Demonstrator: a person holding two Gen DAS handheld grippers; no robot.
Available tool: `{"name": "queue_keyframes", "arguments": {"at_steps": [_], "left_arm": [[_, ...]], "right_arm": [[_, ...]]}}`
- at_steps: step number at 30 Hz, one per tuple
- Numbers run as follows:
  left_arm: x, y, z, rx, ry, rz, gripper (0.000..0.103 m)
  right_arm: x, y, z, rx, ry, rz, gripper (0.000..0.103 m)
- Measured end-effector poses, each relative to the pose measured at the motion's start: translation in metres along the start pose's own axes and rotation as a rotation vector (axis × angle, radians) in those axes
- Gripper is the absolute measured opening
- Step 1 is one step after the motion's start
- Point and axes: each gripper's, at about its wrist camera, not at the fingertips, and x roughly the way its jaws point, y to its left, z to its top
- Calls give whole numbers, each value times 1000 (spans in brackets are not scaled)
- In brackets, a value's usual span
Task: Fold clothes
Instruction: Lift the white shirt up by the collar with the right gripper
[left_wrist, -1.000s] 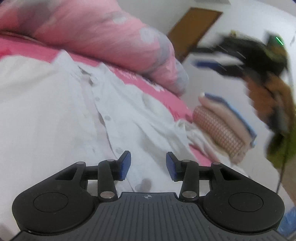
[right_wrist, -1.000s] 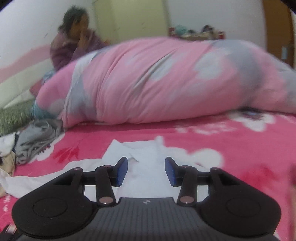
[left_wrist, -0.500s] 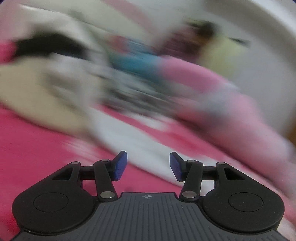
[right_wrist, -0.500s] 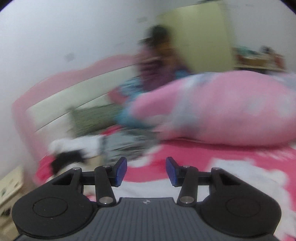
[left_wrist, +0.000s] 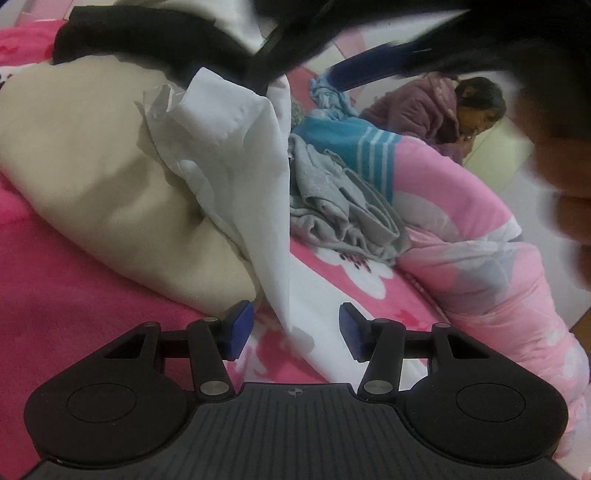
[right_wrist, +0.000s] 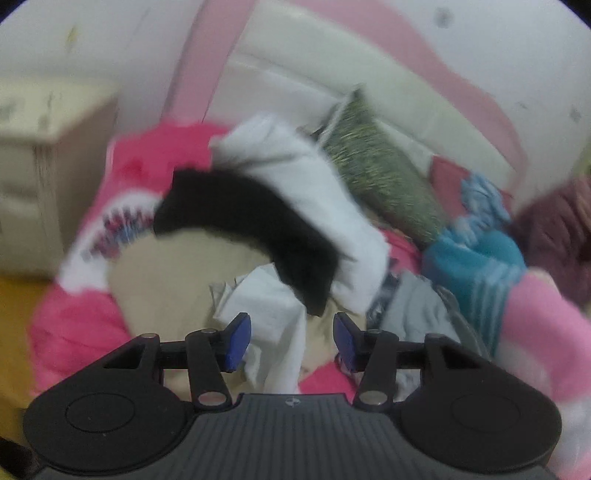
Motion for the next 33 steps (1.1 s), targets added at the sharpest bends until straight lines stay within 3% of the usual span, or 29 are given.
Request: {"name": "queue_keyframes", "arguments": {"at_steps": [4,8,9,11,12,14,19,25,30,33], "left_arm": [[-2,9,3,-15,22,-19,51],[-3,8,2,12,24,-27,51],[-4,8,2,17,24,-29,51],[-6,7,2,28,18,-41,51],[-7,7,2,33,14,-47,51],[-11,3,1,63,1,-69,51],[-22,-14,-8,164,-10,-176,51],[-29,-41,-27,280,62,-355,51],[-26,-69,-47,384,150,-491,51],[-27,-80,-60,439,175,-531,52]], "right_arm": [[40,14,3,-171,25,-39,52],[71,22,6,-223,80,-10,51],[75,19,8,-190,90,3,45],[82,13,11,-111,107,28,9],[77,7,12,-63,90,32,1],[64,-6,13,34,48,37,0],[-2,-63,-2,359,-87,-7,0],[-101,-143,-46,738,-247,-91,0],[-186,-185,-93,903,-353,-236,0],[-231,-202,-126,980,-390,-323,0]]}}
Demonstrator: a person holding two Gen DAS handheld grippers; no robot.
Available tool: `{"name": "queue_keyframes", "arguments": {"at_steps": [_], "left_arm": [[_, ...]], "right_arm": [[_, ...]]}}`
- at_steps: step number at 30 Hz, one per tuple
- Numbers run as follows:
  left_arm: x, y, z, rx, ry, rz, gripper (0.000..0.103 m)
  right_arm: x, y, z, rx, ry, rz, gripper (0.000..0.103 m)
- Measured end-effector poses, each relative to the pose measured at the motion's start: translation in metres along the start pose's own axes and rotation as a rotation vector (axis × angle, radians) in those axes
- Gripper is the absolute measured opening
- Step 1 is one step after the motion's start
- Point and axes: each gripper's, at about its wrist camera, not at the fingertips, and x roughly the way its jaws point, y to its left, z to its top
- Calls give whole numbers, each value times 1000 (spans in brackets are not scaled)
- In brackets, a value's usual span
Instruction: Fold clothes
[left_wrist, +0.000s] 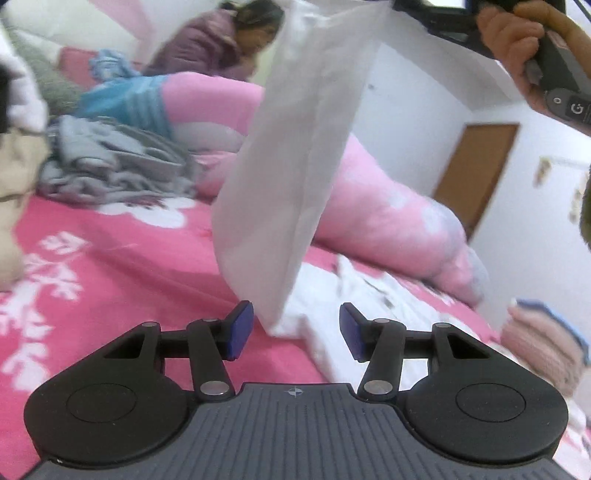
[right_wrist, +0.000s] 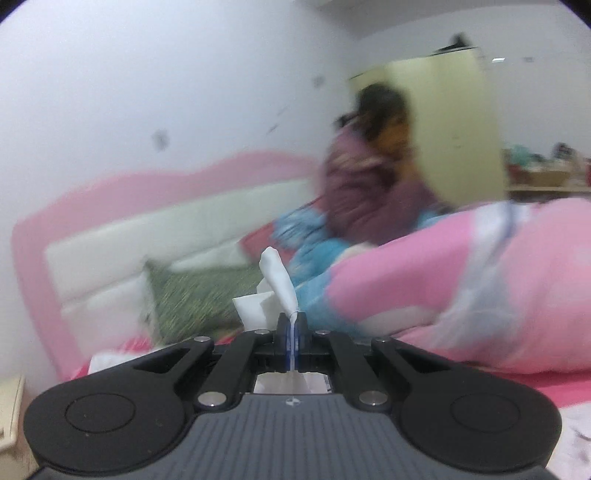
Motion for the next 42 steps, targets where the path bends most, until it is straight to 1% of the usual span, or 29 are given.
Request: {"name": "queue_keyframes", "arguments": {"at_steps": [4,7,9,13,16,18,19,21,24,26,29,32,36,37,38,39,41,42], "left_arm": [[13,-8,-4,27,35,-21,51],[14,-7,-7,32,53,-31,52],[17,-5,-7,28,64,-34,52],[19,-1,-8,8,88,-40,52],[22,-1,-8,5,107,-43,52],[25,-1,-9,7,119,-46,52],[25,-1,-10,6,125,-50,52],[28,-1,-10,6,138,-47,52],[29,-1,-10,4,144,-39,52],[29,-2,-9,0,142,-32,52],[38,-6,-3,-50,165,-26,52],[62,-27,0,12,231,1,52],[99,-56,-7,149,314,62,52],[104,-56,-11,154,319,77,52],[108,-55,-15,155,323,92,52],[112,-55,-19,156,326,107,52],[110,-51,-19,149,319,102,52],[108,-50,-19,145,316,99,52]], "right_arm": [[-51,-59,12,74,-77,-110,0],[-87,-106,12,123,-123,-194,0],[-105,-139,6,161,-149,-251,0],[-143,-212,-24,281,-193,-375,1],[-168,-265,-68,411,-212,-458,1],[-181,-294,-108,486,-195,-513,1],[-185,-308,-130,519,-173,-548,1],[-193,-336,-174,602,-100,-616,3],[-201,-364,-219,712,-36,-667,3],[-209,-376,-234,778,-38,-648,3],[-220,-373,-240,803,-49,-597,4],[-231,-367,-238,798,-59,-550,4],[-245,-362,-226,784,-76,-512,4],[-250,-360,-224,787,-84,-508,3],[-254,-357,-226,790,-82,-508,3],[-257,-355,-229,791,-58,-522,4],[-262,-352,-237,788,5,-564,6],[-264,-350,-241,783,42,-593,11]]}}
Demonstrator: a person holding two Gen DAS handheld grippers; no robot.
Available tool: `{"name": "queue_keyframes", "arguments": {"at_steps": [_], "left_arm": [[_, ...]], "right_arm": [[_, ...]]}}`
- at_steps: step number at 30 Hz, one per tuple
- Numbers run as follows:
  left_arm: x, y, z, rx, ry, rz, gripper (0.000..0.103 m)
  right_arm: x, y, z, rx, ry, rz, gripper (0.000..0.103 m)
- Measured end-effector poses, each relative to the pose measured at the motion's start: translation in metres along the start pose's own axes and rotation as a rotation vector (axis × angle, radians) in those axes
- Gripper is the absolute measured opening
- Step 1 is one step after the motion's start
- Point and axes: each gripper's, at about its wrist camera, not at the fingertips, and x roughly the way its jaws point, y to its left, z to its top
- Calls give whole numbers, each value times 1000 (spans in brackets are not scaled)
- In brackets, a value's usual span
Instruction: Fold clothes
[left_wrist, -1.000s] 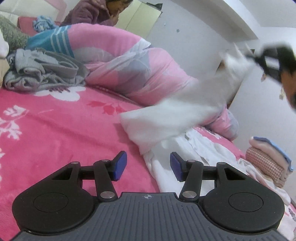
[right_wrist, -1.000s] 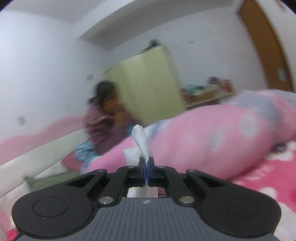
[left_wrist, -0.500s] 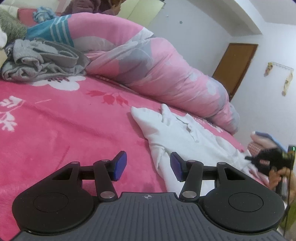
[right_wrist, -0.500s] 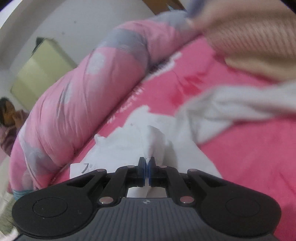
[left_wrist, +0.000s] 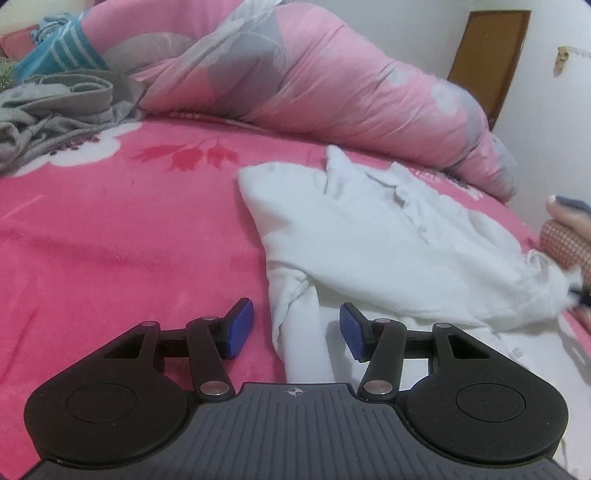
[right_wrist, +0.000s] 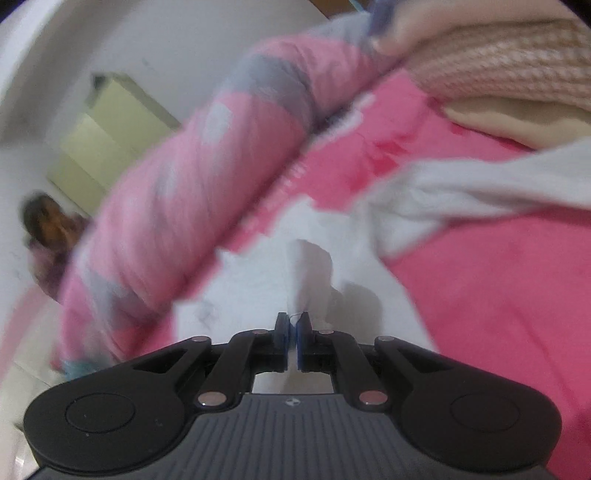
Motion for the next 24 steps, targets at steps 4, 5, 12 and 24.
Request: {"name": "queue_keyframes", "arguments": {"at_steps": [4,5,12,24], "left_arm": [[-4,8,-3,-11,-14,-18,51],[-5,9,-2,-24,-19,-20,51],[-7,20,0,-87,-29,-32,49],[-9,24,-1,-99,-29,1,41]], "right_arm": [[-12,-10,-12,-47,26,-128,27],[-17,-11,-15,-62,14,-146,27],[-40,16,-16,-221,-75,-168,40],[25,161,-41,-735,149,92,49]]}}
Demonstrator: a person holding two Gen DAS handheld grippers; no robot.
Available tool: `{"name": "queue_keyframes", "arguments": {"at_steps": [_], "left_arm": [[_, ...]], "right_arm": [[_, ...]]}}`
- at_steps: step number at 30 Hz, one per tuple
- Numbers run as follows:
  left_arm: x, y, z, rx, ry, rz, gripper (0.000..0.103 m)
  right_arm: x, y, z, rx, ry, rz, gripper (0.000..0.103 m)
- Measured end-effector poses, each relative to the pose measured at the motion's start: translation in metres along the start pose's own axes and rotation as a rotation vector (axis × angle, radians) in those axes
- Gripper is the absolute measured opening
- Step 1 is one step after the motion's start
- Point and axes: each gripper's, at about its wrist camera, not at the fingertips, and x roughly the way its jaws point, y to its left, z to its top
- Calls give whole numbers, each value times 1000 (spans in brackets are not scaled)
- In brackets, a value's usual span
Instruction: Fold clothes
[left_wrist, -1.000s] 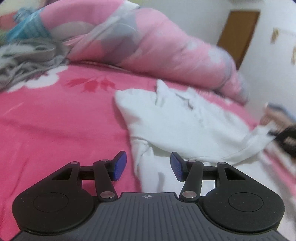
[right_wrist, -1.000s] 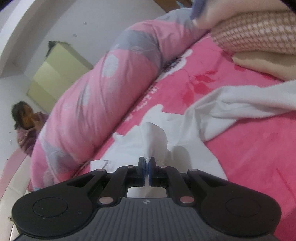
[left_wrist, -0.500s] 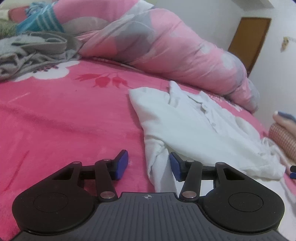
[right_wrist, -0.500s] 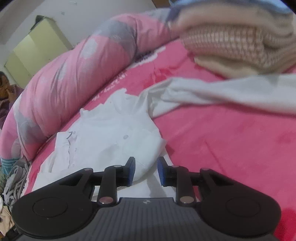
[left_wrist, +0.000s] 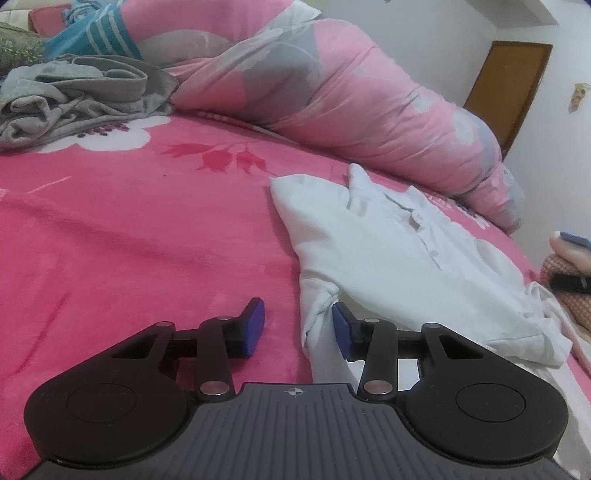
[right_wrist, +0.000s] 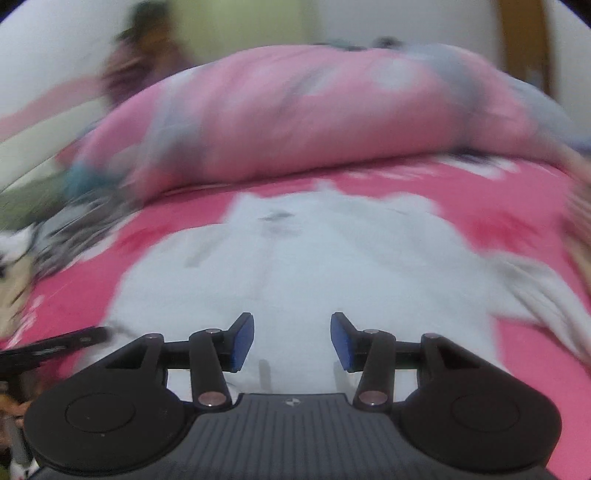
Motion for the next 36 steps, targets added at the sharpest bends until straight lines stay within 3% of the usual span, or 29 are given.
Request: {"name": "queue_keyframes", "arguments": {"at_steps": [5,10,17,21,23,24,29,36], "left_arm": [[-2,-2,-1,17,-8,42,36],[-3,-2,-2,25,-11,75,20],[-8,1,-5,25,-2,68,7],[-9,3,-6,11,-2,61,6],[-10,1,-7,17,-7,65,6],[-10,1,-7,20,-10,67,5],[-11,-2,-7,33,-16,71,2],[-10,-3,-8,40,-9,69,0]], "right_arm": [[63,54,42,-85,63,141,48],[146,102,76,-105,156,257,48],[237,143,96,-123,290,254,48],[247,163,90,-223,327,237,45],[251,171,85,-282,347,218,25],[252,175,82,-303,349,201,0],[240,167,85,-220,240,221,0],[264,150,80,-44,230,271,0]]}}
